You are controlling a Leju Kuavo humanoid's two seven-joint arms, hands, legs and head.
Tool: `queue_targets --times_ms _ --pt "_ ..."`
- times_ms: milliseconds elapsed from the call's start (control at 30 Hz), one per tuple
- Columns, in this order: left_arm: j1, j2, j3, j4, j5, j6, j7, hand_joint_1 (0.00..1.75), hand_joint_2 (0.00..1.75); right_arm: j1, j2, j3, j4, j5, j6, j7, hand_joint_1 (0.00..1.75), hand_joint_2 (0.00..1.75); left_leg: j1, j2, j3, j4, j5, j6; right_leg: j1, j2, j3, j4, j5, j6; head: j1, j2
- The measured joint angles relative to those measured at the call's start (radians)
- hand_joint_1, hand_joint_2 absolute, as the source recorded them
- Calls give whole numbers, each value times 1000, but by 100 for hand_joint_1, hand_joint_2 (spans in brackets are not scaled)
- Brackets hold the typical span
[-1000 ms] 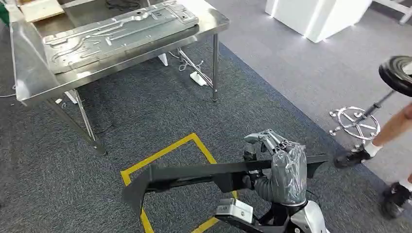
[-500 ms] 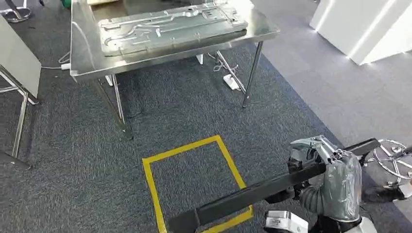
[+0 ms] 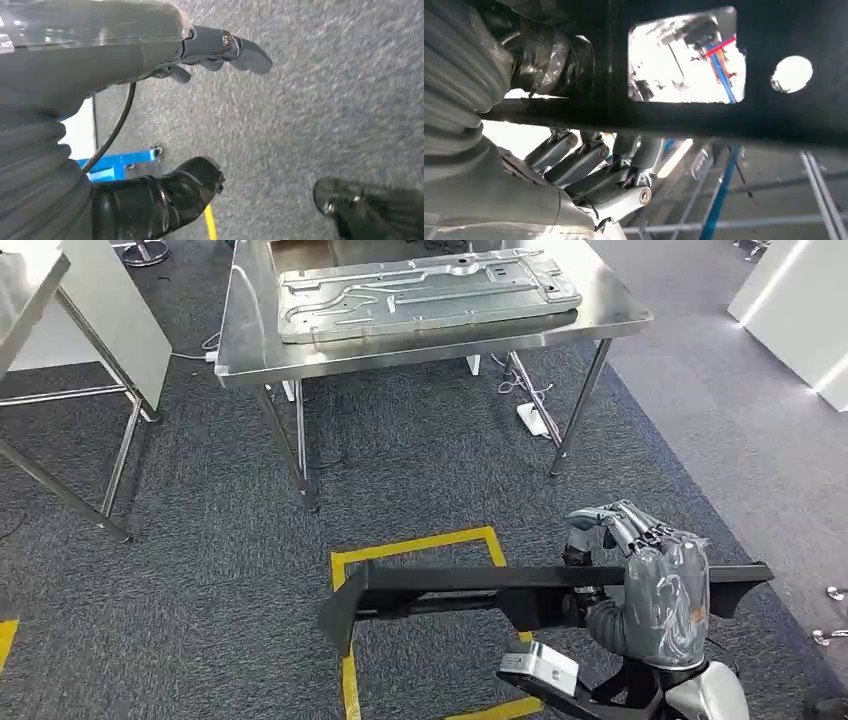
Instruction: Take the parts from the cabinet and place them on the table.
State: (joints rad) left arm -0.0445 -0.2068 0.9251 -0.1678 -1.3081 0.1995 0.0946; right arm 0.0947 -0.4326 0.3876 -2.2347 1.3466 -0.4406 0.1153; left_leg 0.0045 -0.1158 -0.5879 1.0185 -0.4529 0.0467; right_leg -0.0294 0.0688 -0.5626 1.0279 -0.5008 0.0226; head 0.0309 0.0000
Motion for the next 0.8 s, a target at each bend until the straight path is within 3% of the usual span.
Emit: queue_targets --times_ms 200,300,400,533,800 --pt "0 0 -3 0 -17 -5 -4 0 175 21 -31 -7 1 4 25 41 175 175 1 2 5 -7 2 -11 2 1 1 1 -1 -8 0 0" --pt "2 0 -13 0 -31 -8 -5 0 175 51 -56 -29 -13 16 25 56 175 175 2 2 5 -8 1 -27 3 1 1 1 -2 -9 0 0" --pt "1 0 -33 0 -72 -16 -6 0 175 121 -95 -64 -51 39 21 87 175 175 2 1 5 -7 0 -29 4 0 0 1 -4 -7 0 0" --pt "8 1 -66 0 -104 -25 4 0 175 296 -170 -173 -158 34 -20 146 175 175 0 1 3 -5 -3 -30 1 0 3 1 -7 -3 0 0" --pt "3 2 -92 0 -101 -22 -10 0 175 414 -225 -276 -227 3 -37 168 175 175 -2 3 4 0 -7 -28 -1 3 5 0 -8 0 0 0"
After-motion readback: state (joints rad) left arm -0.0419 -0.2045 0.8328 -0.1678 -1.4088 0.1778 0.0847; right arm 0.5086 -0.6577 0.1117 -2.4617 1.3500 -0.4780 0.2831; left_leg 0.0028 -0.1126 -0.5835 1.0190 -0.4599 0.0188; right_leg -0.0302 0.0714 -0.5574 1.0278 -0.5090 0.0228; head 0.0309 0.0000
